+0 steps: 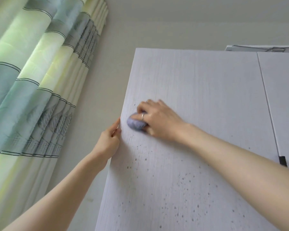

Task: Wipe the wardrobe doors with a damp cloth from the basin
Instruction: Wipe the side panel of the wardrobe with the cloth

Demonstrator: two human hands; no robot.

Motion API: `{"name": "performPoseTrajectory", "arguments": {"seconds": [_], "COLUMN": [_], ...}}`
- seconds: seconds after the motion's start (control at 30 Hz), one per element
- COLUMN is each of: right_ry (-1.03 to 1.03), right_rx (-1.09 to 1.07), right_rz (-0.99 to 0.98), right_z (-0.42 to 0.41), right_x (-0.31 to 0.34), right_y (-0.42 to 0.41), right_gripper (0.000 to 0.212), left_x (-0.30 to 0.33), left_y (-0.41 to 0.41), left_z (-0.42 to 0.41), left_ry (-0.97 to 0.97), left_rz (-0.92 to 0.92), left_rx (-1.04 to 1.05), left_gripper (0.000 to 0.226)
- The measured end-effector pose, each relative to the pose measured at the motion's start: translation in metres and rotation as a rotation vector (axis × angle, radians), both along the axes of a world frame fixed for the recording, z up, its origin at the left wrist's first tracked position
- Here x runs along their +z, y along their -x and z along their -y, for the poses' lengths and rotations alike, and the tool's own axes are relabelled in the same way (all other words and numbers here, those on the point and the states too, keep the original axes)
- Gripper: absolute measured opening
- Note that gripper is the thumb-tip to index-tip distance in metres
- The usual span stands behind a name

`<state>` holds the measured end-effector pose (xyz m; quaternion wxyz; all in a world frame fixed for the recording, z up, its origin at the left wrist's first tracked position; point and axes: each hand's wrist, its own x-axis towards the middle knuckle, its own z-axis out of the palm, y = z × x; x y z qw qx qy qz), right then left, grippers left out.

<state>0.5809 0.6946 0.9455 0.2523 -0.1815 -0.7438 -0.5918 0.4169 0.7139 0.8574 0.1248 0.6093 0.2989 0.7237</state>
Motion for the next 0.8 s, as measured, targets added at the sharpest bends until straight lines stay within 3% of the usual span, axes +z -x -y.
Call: {"name": "performPoseTrajectory", "arguments": {"seconds": [0.13, 0.2, 0.33, 0.4, 0.63, 0.7, 0.8], "right_ry": [0.001, 0.036, 0.048, 0.034, -0.024, -0.02, -0.046], "right_rx": [-0.029, 0.003, 0.059, 0.032, -0.054, -0.022, 0.015], "right_rz": [-0.432, -0.526, -0.133, -0.031, -0.519, -0.521, -0.371], "right_z": [0.004, 0.004, -0.002, 0.001, -0.001, -0.005, -0.01], "right_x": [0.055, 0.052, 0.005, 0.001, 0.078, 0.07, 0.035], "right_y": [0.01, 0.024, 0.029, 0.026, 0.045, 0.05, 0.049], "right_gripper": [0.028, 0.025, 0.031, 0.034, 0.032, 0.026, 0.03], "left_x": [0.001, 0.001, -0.001, -0.003, -0.002, -0.004, -0.011], "left_y": [0.004, 0.006, 0.008, 0.009, 0.014, 0.019, 0.024], "left_z": [0.001, 0.002, 0.003, 0.003, 0.006, 0.005, 0.008], "left_ry": [0.038, 0.064, 0.045, 0.045, 0.103, 0.114, 0.131], "left_rz": [-0.048, -0.066, -0.07, -0.067, -0.132, -0.111, -0.117], "left_rx": [0.015, 0.009, -0.015, -0.02, -0.102, -0.186, -0.3], "left_gripper": [0.055, 0.057, 0.06, 0.059, 0.063, 0.062, 0.061]}}
